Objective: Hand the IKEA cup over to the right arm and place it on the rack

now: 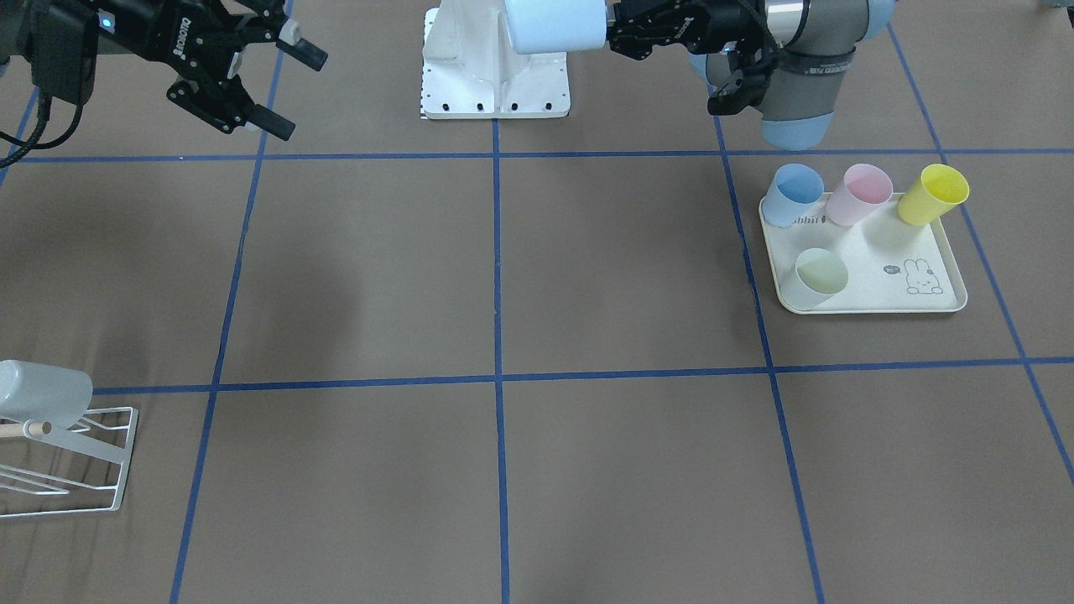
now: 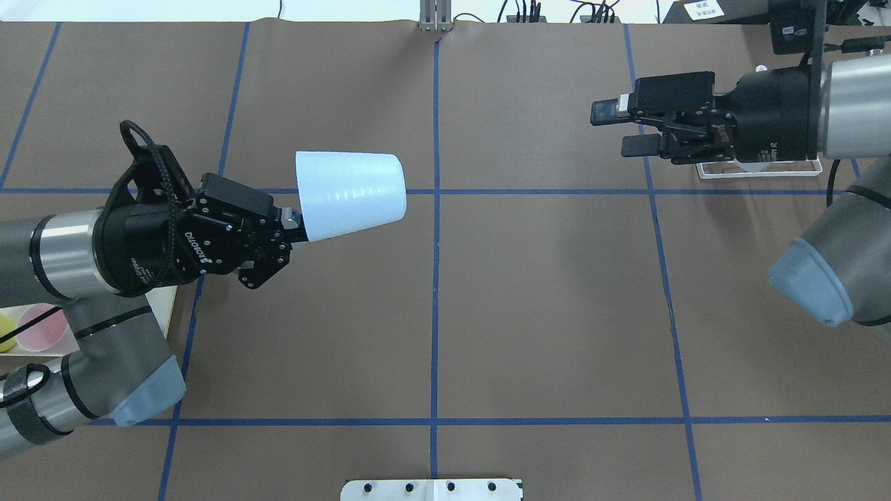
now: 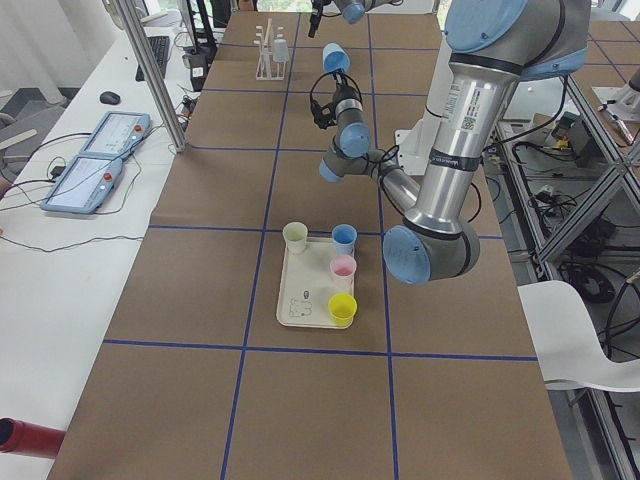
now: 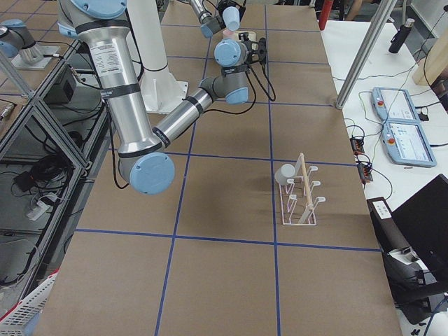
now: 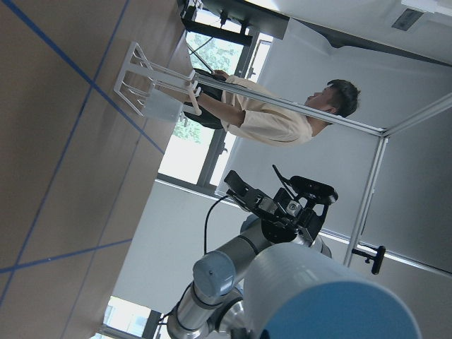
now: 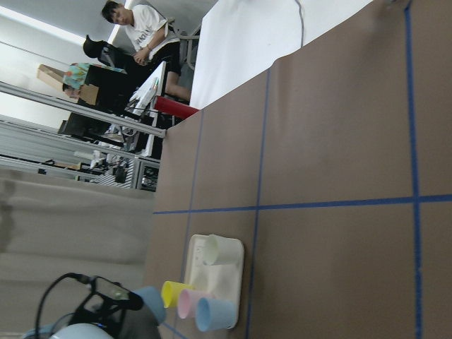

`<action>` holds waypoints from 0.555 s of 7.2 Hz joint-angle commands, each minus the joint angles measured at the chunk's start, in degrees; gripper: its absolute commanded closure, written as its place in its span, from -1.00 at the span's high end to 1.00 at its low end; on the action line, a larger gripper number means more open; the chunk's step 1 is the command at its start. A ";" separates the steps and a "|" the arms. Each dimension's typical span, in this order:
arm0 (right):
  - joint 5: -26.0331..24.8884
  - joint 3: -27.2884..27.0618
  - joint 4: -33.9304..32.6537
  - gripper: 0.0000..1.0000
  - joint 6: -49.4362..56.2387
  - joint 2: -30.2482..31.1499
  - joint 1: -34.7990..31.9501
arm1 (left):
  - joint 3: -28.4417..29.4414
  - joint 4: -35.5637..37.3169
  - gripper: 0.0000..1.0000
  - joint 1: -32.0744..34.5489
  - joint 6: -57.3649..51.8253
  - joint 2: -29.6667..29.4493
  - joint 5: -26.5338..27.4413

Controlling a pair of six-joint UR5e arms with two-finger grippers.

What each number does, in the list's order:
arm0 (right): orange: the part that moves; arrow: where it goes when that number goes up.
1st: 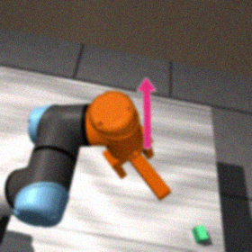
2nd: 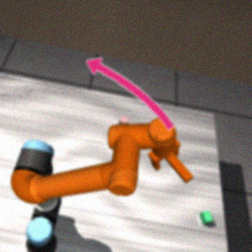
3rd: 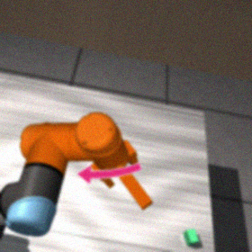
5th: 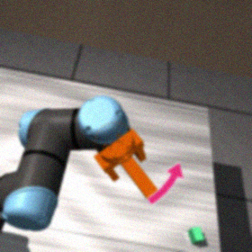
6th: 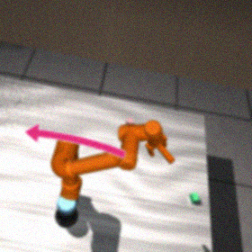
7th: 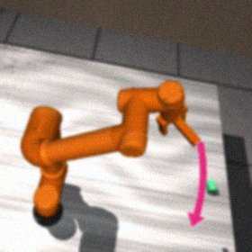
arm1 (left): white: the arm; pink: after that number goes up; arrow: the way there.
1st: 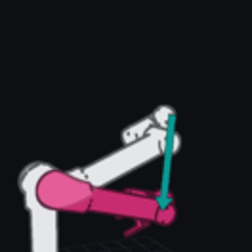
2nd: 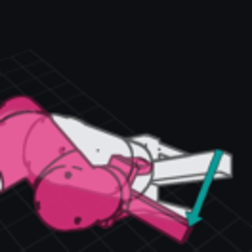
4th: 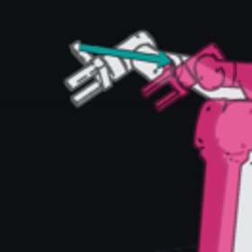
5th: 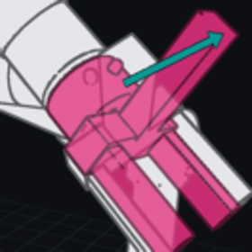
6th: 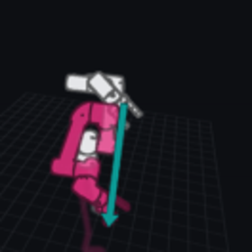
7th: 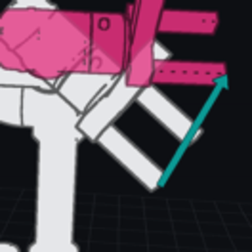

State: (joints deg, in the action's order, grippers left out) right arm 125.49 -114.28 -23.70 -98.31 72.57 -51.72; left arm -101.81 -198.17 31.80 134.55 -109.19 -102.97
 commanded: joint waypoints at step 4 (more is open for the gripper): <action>-15.68 0.11 12.07 0.98 -11.55 -6.66 13.46 | -0.23 -2.13 -1.00 -3.05 4.48 -2.78 6.01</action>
State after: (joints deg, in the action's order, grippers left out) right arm 114.78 -114.17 -15.11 -108.74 66.30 -42.39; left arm -101.99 -199.68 29.63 138.41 -111.53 -98.35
